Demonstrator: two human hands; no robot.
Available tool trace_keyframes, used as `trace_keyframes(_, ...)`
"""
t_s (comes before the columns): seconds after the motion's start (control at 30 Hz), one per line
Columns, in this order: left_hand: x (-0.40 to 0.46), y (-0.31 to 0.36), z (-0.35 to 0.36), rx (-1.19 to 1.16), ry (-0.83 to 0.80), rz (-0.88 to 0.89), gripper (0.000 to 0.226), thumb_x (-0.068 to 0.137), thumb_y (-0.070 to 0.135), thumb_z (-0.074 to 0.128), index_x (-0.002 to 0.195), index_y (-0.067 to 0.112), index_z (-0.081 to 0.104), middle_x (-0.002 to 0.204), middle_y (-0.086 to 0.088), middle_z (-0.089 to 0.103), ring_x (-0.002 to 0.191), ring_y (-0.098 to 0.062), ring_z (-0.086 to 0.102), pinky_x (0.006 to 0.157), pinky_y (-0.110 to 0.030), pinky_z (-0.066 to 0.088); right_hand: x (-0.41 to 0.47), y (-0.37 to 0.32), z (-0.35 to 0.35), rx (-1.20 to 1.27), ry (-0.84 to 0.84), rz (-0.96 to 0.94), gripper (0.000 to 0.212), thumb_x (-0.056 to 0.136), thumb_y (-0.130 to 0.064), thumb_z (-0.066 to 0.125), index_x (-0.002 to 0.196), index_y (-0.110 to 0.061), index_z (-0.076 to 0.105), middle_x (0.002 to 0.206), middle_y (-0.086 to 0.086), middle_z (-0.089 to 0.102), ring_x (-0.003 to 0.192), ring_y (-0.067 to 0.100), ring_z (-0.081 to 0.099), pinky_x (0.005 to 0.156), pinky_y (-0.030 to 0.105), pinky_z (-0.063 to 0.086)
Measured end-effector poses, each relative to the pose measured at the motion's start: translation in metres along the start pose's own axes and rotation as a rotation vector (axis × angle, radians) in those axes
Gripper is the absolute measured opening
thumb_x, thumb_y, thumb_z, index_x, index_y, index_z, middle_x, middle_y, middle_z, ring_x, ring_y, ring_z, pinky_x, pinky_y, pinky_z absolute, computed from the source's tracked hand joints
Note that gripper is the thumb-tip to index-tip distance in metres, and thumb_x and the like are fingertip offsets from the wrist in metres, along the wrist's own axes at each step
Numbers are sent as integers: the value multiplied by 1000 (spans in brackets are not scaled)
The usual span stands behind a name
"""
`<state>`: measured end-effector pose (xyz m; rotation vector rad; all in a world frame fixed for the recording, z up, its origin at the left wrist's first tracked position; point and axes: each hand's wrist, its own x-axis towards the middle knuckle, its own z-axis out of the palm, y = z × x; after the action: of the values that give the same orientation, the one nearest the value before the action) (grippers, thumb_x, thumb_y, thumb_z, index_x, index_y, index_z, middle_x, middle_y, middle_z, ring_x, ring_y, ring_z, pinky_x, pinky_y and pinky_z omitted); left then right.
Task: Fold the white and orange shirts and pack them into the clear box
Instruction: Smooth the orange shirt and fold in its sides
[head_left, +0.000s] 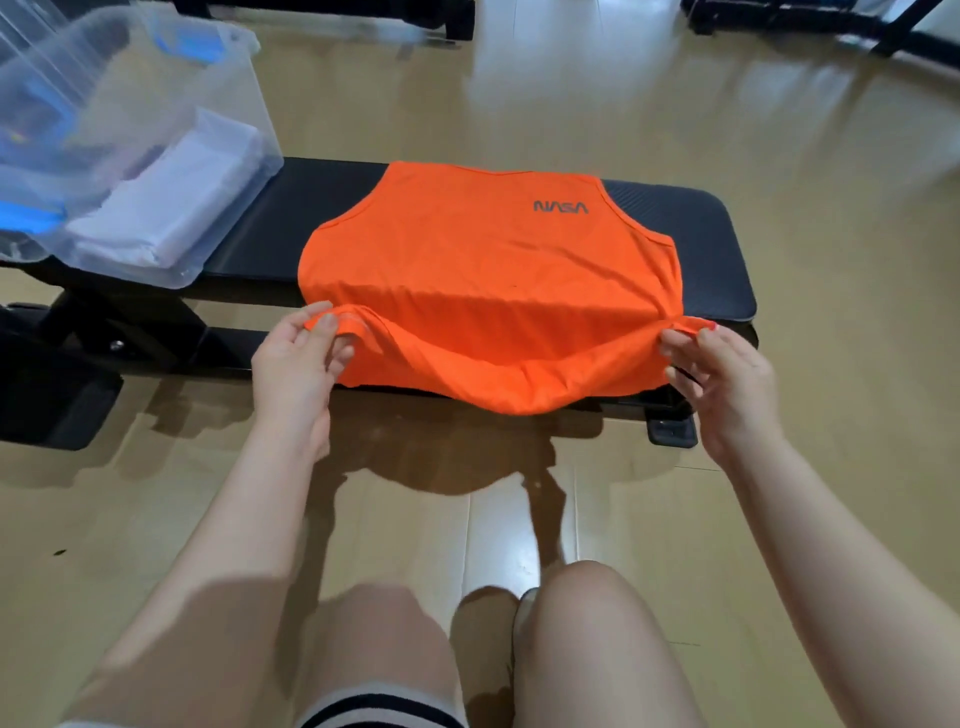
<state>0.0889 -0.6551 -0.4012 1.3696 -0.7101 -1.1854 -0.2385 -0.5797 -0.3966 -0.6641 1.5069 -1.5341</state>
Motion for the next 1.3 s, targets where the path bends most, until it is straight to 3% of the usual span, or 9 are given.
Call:
trace_keyframes(0.17, 4, 62, 17, 143, 19, -179, 14, 96, 12, 47, 95, 12, 62, 77, -3, 58, 55, -3, 55, 53, -11, 50, 22, -50, -4, -312, 77, 107, 8, 79, -8, 66, 85, -14, 68, 76, 11, 56, 67, 16, 51, 56, 27, 45)
trace_keyframes(0.4, 21, 171, 53, 246, 194, -326, 29, 92, 4, 45, 118, -2, 56, 68, -6, 51, 40, -1, 52, 43, -12, 44, 46, -153, 1, -519, 52, 167, 9, 88, -3, 55, 81, 0, 60, 65, 2, 50, 43, -7, 48, 48, 14, 43)
trace_keyframes(0.53, 56, 206, 76, 118, 383, -413, 25, 91, 3, 42, 77, 16, 59, 70, -3, 47, 59, -10, 47, 51, -18, 41, 83, -185, 12, -434, 64, 361, 14, 94, -17, 48, 82, -10, 48, 64, 5, 41, 36, -2, 44, 33, 11, 35)
trace_keyframes(0.7, 96, 195, 107, 231, 429, -574, 32, 99, 30, 38, 110, 7, 59, 101, -18, 62, 101, -35, 57, 70, -29, 38, 136, -162, 30, -561, 85, 393, 23, 88, -26, 50, 69, -14, 44, 61, 3, 39, 57, 18, 36, 51, 28, 31)
trace_keyframes(0.77, 128, 163, 114, -82, 372, -649, 16, 98, 18, 43, 96, 8, 56, 87, -7, 60, 96, -24, 61, 59, -21, 47, 156, -140, 37, -597, 104, 411, 27, 88, -21, 53, 63, -16, 44, 59, 2, 40, 55, 16, 36, 48, 27, 31)
trace_keyframes(1.0, 192, 127, 145, -86, 384, -712, 11, 91, 6, 53, 81, 8, 56, 80, -7, 64, 69, -14, 65, 53, -19, 54, 211, -105, 60, -505, 39, 532, 21, 88, -6, 58, 69, -16, 57, 57, -7, 54, 48, 0, 49, 46, 10, 41)
trace_keyframes(1.1, 218, 132, 154, 25, 449, -599, 14, 86, 5, 53, 73, 10, 57, 55, 0, 65, 46, -7, 62, 44, -17, 45, 232, -104, 63, -434, 140, 543, 15, 89, -15, 59, 74, -18, 59, 69, -1, 54, 61, 10, 48, 59, 24, 40)
trace_keyframes(1.17, 235, 127, 157, 131, 438, -570, 16, 85, 9, 51, 70, 13, 54, 52, 0, 59, 35, -6, 52, 39, -17, 37, 243, -97, 66, -501, 160, 563, 23, 89, -22, 59, 68, -16, 54, 63, 1, 45, 57, 13, 40, 52, 27, 34)
trace_keyframes(1.3, 247, 102, 163, 648, 146, -604, 23, 84, 33, 45, 68, 17, 48, 62, 1, 50, 53, -18, 44, 52, -27, 33, 258, -81, 72, -695, 177, 588, 29, 86, -30, 61, 65, -15, 47, 61, 0, 44, 54, 13, 40, 48, 27, 32)
